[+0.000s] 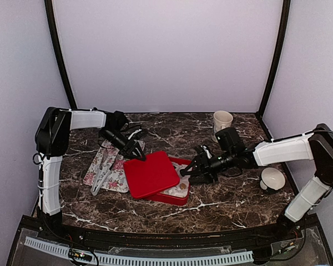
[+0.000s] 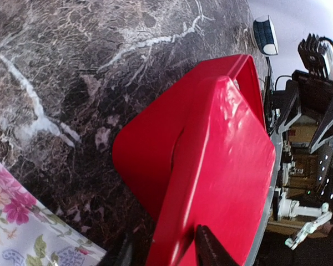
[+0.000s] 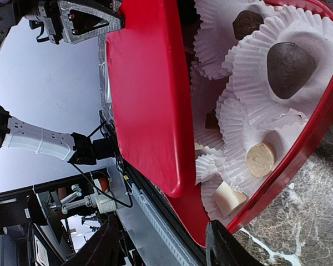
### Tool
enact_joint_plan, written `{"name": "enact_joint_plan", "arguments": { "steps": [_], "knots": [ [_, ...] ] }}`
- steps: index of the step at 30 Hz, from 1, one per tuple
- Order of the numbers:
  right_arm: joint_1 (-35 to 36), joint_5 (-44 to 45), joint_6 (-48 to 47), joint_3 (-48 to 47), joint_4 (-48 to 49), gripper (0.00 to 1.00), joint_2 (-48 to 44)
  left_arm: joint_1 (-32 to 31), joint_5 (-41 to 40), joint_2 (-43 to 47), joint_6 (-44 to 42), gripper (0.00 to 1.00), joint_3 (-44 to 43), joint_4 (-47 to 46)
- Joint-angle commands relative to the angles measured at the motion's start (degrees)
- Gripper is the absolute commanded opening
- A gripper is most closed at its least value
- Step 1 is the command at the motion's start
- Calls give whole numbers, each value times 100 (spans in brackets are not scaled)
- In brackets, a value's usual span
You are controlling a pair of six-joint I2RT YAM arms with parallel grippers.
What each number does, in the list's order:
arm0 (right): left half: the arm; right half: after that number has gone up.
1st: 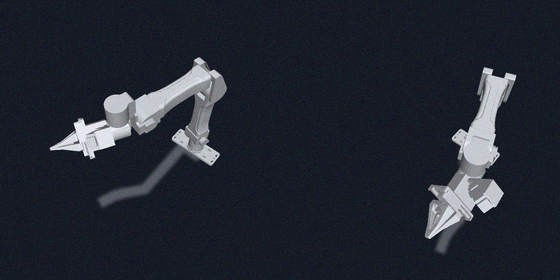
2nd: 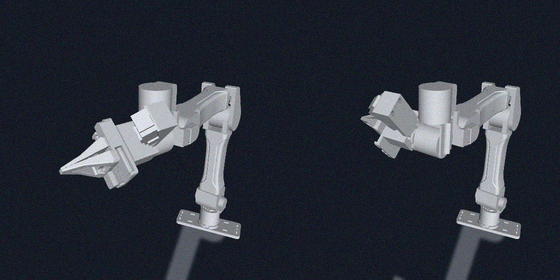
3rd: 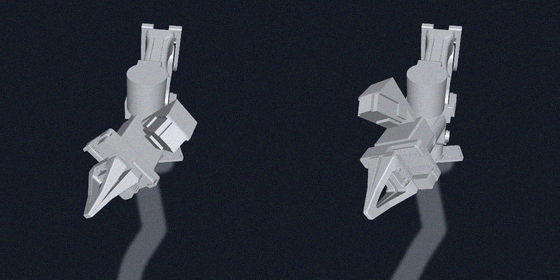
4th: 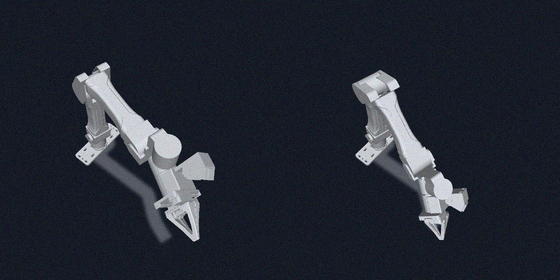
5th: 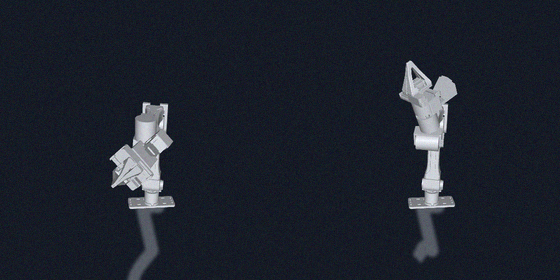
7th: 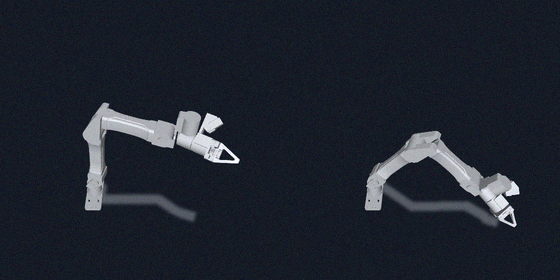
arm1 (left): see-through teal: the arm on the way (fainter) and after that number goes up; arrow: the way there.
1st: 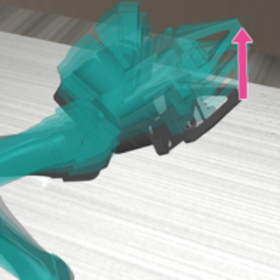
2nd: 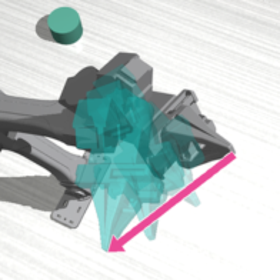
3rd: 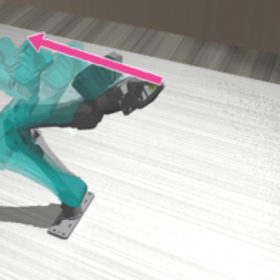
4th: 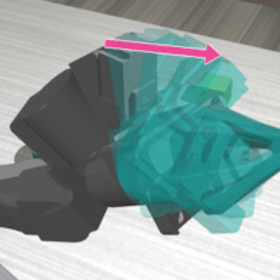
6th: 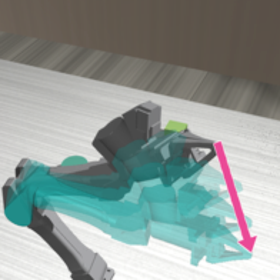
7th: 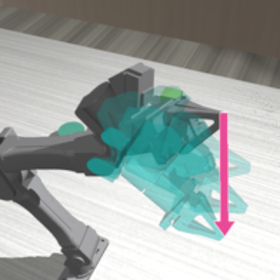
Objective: Pack the chocolate
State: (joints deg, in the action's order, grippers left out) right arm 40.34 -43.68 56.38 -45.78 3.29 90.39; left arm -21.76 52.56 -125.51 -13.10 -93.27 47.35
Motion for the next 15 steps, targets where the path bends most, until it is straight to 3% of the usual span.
{"name": "enact_joint_plan", "arguments": {
  "steps": [1, 6, 15],
  "knots": [
    [-8, -24, -81, -82, 59, 54, 7, -37, 286, 92, -111, 31, 109, 231],
    [-17, 4, -141, -90, -14, 54, -94, -25, 271, 353, -69, 18, 126, 396],
    [-58, 124, -145, -58, -82, 54, -469, -8, 526, 1158, 156, 3, 408, 402]
  ]
}}
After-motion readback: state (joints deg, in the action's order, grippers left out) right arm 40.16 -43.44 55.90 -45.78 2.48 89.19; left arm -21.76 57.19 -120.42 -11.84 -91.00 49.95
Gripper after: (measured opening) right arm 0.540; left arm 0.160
